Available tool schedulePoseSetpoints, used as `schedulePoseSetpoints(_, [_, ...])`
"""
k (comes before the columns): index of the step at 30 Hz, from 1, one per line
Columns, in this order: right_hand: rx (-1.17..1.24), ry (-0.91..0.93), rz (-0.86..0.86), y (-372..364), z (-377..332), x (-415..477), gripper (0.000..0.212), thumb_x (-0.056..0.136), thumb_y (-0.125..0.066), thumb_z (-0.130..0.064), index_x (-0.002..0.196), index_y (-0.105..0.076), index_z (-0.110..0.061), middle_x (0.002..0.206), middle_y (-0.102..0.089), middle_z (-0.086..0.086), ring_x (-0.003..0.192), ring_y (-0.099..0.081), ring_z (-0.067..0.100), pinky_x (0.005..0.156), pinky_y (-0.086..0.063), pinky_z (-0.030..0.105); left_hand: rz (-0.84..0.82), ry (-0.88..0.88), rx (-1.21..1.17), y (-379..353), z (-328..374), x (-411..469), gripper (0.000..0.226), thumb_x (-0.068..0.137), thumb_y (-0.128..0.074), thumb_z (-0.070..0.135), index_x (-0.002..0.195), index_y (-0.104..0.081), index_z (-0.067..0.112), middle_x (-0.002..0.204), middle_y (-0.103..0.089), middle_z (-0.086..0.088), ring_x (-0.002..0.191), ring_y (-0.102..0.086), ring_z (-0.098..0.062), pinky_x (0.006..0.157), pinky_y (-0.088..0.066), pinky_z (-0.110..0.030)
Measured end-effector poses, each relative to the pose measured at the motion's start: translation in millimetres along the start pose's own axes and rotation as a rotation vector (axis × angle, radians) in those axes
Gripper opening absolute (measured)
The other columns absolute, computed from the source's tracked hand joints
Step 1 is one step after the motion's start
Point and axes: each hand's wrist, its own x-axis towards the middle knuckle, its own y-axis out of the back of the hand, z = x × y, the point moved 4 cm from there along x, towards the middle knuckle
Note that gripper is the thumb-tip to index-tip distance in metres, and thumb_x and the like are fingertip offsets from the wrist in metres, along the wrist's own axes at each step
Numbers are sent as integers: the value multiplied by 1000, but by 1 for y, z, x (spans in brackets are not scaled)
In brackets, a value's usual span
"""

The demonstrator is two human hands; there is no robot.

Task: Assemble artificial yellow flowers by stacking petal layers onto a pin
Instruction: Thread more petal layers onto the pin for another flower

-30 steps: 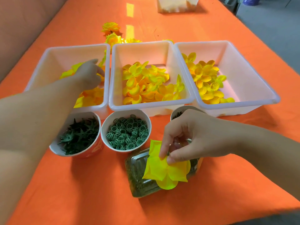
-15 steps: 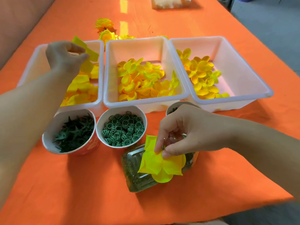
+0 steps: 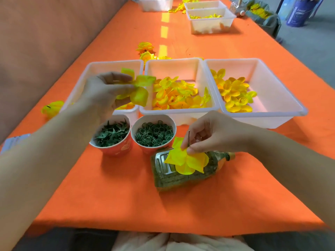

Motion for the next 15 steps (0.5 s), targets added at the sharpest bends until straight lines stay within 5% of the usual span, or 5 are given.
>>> schedulePoseSetpoints(4, [5,12,21,-1,-2,-2,20,83,-78,-4,74,-64,7,91,-77,-4,60,-47,5,58,-41,18,-32,-3,-51,-22,3,-32,50,69,-79,-4,105,-53,20,97,-65,-9,80,-71,-22,62,-60,-33])
schedulePoseSetpoints(8, [4,-2,59,-4,-1,-3,19,83,-77,-2,77,-64,11,92,-77,-1,64,-52,5,60,-43,20,-154,67,-117,-48,9,-60,70,54,-81,11,119,-57,19,87,-73,-3,78,-74,-18,61,-59,-33])
schedulePoseSetpoints(11, [1,-9,73,-4,-1,-4,19,82,-77,-2,69,-64,0,90,-77,-2,70,-60,10,63,-46,22,-254,83,-112,-66,11,-75,58,56,-80,13,110,-59,20,82,-75,0,74,-73,-18,70,-58,-38])
schedulePoseSetpoints(15, [-24,12,101,-5,-5,-5,28,81,-81,-13,67,-76,-37,98,-72,22,74,-57,19,70,-44,37,-391,163,-153,-86,9,-90,55,59,-78,11,111,-61,19,82,-73,0,63,-69,-14,54,-53,-22])
